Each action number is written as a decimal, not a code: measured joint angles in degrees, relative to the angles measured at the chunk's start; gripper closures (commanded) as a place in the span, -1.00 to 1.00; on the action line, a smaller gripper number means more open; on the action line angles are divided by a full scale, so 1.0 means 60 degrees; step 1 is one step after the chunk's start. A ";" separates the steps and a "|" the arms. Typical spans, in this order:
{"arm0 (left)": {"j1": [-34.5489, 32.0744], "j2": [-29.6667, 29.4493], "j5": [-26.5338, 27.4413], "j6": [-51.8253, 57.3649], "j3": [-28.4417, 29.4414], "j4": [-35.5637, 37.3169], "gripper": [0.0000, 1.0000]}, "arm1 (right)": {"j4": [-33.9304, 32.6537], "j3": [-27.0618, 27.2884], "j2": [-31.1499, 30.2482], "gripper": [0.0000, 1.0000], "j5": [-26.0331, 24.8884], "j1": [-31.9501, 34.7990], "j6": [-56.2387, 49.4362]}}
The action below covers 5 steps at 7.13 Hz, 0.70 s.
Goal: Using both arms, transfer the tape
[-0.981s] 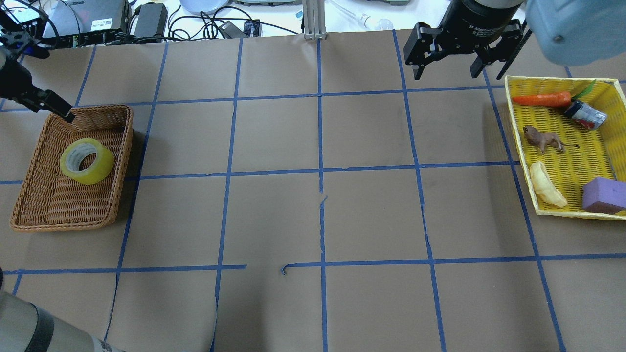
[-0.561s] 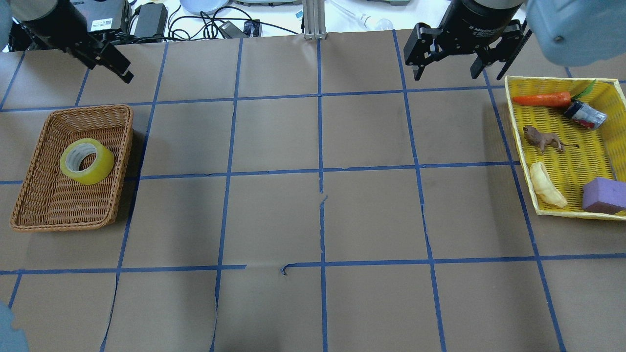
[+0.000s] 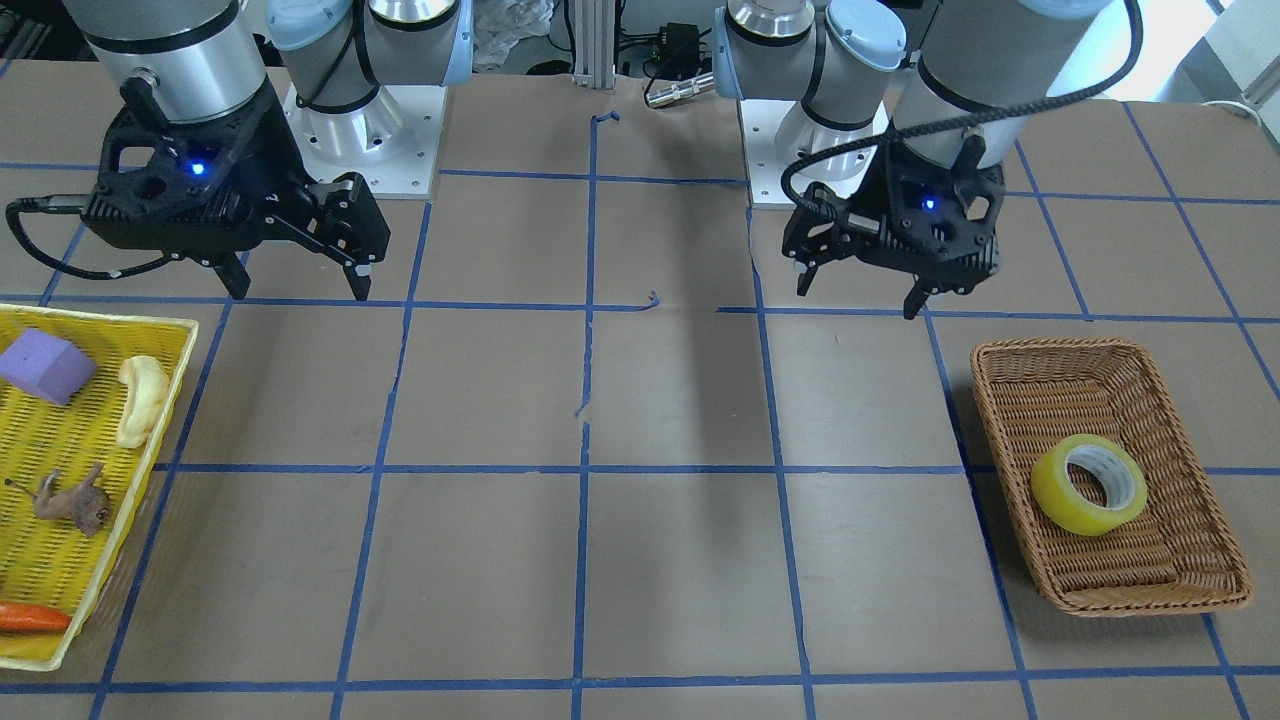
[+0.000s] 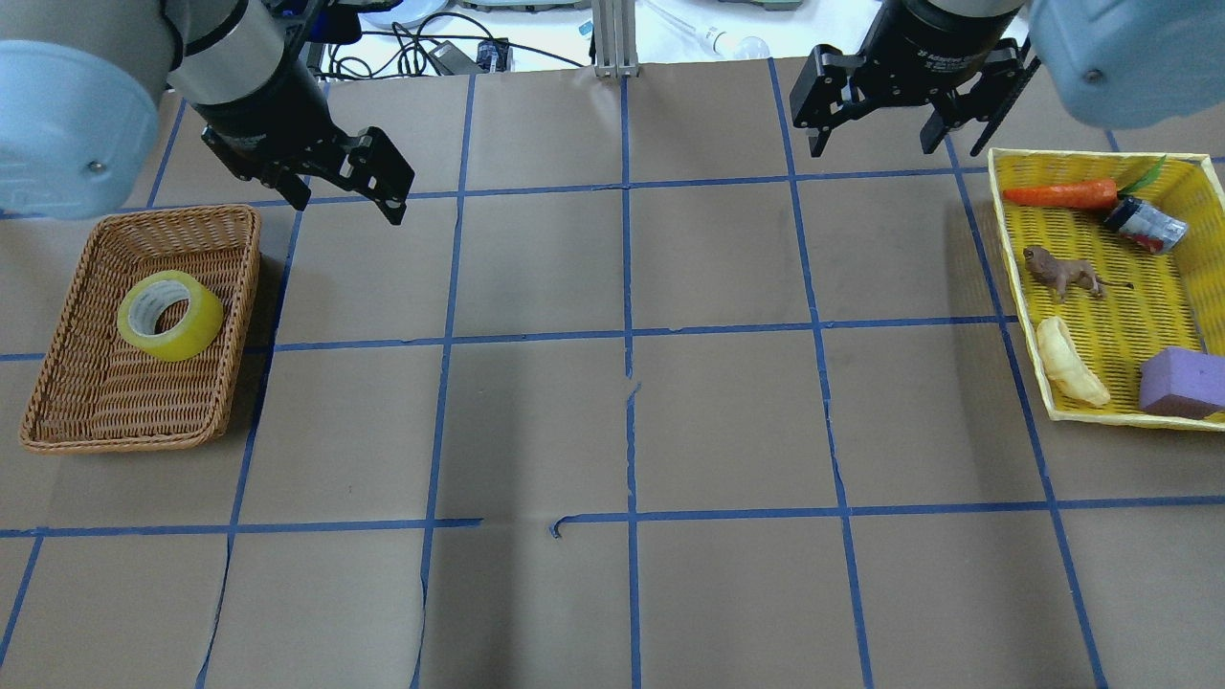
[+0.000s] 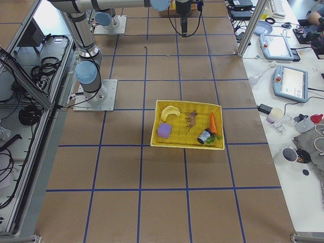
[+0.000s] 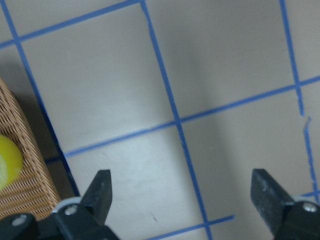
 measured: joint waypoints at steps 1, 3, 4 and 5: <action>-0.0038 0.0400 0.0006 -0.0394 -0.0202 -0.0191 -1.00 | 0.0000 -0.0001 0.0000 -1.00 0.0000 0.0000 0.0000; 0.0010 0.0712 0.0031 -0.1794 -0.0212 -0.0331 -1.00 | -0.0006 -0.0001 0.0001 -1.00 0.0000 0.0000 0.0000; 0.0068 0.0738 0.0149 -0.1979 -0.0199 -0.0320 -1.00 | -0.0003 -0.0001 0.0001 -1.00 0.0000 0.0000 0.0000; 0.0099 0.0745 0.0306 -0.1998 -0.0191 -0.0318 -1.00 | -0.0001 -0.0001 0.0001 -1.00 0.0000 0.0000 0.0000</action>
